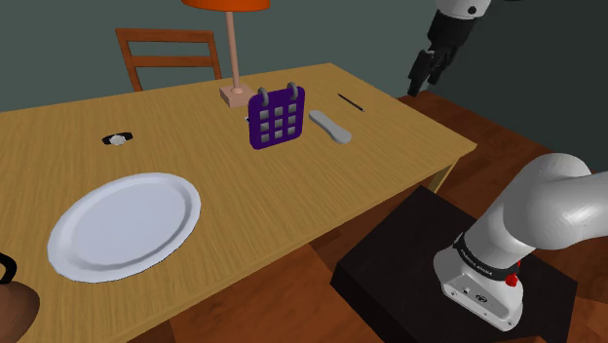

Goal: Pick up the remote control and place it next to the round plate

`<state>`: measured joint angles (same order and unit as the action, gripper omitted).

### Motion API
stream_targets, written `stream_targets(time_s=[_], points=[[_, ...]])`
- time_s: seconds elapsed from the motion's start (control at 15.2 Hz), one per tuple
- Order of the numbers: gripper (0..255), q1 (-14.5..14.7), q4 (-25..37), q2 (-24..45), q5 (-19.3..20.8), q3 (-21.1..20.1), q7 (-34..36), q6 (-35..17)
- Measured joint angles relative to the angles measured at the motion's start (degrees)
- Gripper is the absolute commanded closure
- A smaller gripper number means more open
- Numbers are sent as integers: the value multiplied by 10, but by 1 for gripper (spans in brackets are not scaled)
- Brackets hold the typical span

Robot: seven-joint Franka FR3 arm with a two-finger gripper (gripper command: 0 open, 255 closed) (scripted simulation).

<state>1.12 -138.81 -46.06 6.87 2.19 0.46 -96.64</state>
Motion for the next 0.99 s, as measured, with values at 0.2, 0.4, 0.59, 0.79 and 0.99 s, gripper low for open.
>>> stream_targets(time_s=[0.2,0.4,0.59,0.79,0.99], points=[[0,0,2,25,-1,4,1,-20],[0,1,7,83,-6,9,6,-69],[0,2,25,149,-12,15,8,-112],[0,4,45,216,-19,22,8,-154],[0,6,79,286,-30,28,6,-186]])
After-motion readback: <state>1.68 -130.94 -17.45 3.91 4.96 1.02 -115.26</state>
